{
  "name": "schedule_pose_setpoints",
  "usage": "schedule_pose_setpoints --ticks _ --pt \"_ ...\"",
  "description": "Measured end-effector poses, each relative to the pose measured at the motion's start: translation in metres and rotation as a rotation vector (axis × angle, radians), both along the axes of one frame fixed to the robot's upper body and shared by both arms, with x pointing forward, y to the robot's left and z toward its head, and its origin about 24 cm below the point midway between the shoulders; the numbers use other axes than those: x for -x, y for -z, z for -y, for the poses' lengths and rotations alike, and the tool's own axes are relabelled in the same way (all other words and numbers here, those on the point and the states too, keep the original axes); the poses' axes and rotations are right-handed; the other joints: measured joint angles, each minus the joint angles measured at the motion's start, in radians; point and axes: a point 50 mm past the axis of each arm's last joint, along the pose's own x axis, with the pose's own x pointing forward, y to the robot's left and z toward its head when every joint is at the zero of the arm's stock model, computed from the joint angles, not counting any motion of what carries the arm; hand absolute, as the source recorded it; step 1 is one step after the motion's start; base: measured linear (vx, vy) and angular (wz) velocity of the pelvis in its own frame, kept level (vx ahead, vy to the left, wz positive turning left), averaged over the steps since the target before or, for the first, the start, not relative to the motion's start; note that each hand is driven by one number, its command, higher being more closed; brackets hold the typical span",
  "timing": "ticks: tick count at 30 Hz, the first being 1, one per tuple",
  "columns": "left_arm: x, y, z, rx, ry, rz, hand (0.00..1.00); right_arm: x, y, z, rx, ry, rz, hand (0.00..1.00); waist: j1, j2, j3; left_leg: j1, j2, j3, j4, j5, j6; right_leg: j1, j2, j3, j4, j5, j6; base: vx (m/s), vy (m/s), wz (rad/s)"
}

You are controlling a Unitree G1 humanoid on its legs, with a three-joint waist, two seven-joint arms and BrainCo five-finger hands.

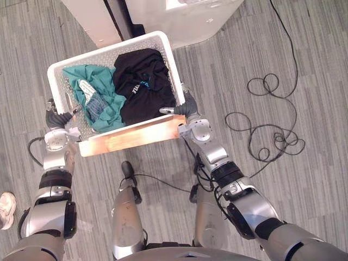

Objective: Pick up the laundry basket with both hands and put the clothes into the washing machine.

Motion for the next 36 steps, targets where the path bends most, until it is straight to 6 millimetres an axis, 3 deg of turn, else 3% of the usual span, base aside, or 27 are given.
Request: schedule_pose_setpoints --ticks 3,4,5,6,10,16,29,36 --pt "-0.005 -0.002 0.000 -0.005 0.000 -0.012 0.00 -0.006 -0.004 -0.001 0.015 0.004 -0.001 0.00 0.001 0.000 0.000 0.000 0.001 0.000 0.000 0.002 0.000 0.000 0.001 0.001 0.000 0.002 -0.002 0.00 0.000 0.00" --pt "-0.006 -0.004 0.000 -0.009 0.003 -0.015 0.00 -0.008 -0.007 -0.001 0.021 0.005 0.001 1.00 0.001 0.000 0.000 -0.002 0.001 -0.001 0.000 0.003 0.000 -0.001 0.001 0.000 0.000 0.002 -0.003 -0.04 0.013 0.03" --pt "-0.007 -0.005 0.001 -0.007 0.004 -0.013 0.00 -0.010 -0.007 -0.001 0.023 0.008 0.000 1.00 0.001 0.000 0.000 -0.005 0.001 -0.002 0.001 0.004 0.001 -0.001 0.001 -0.001 0.000 0.003 -0.003 -0.04 0.011 0.04" --pt "-0.010 -0.007 0.001 -0.005 0.005 -0.011 1.00 -0.011 -0.010 -0.001 0.025 0.010 0.006 1.00 0.003 0.000 0.000 -0.009 0.001 -0.003 0.002 0.004 0.001 -0.005 0.001 -0.001 0.000 0.004 -0.005 -0.04 0.011 0.03" --pt "-0.015 -0.025 -0.003 -0.016 0.009 0.026 1.00 -0.016 -0.023 0.000 0.046 0.018 0.045 1.00 0.002 -0.001 0.000 -0.049 0.002 -0.006 0.013 0.013 0.004 -0.038 0.002 0.000 -0.004 0.021 -0.008 -0.05 0.007 0.01" --pt "-0.023 -0.034 -0.002 0.072 0.011 0.063 1.00 -0.021 -0.025 0.004 0.085 0.037 0.050 1.00 0.002 -0.001 0.000 -0.062 0.004 -0.016 0.018 0.018 0.006 -0.039 0.002 -0.006 -0.006 0.027 -0.011 -0.04 0.013 0.04" --pt "-0.023 -0.022 -0.004 0.129 0.008 0.019 1.00 -0.029 -0.034 0.010 0.160 0.047 0.071 1.00 0.001 -0.001 0.000 -0.075 0.005 -0.016 0.018 0.024 0.006 -0.055 0.004 -0.006 -0.007 0.030 -0.013 0.00 0.000 0.00" --pt "-0.023 -0.017 0.001 0.136 0.051 0.001 1.00 -0.031 -0.026 0.014 0.171 0.057 0.037 1.00 0.004 -0.001 0.000 -0.068 0.005 -0.018 0.017 0.025 0.006 -0.048 0.004 -0.006 -0.005 0.030 -0.013 0.00 0.000 0.00"
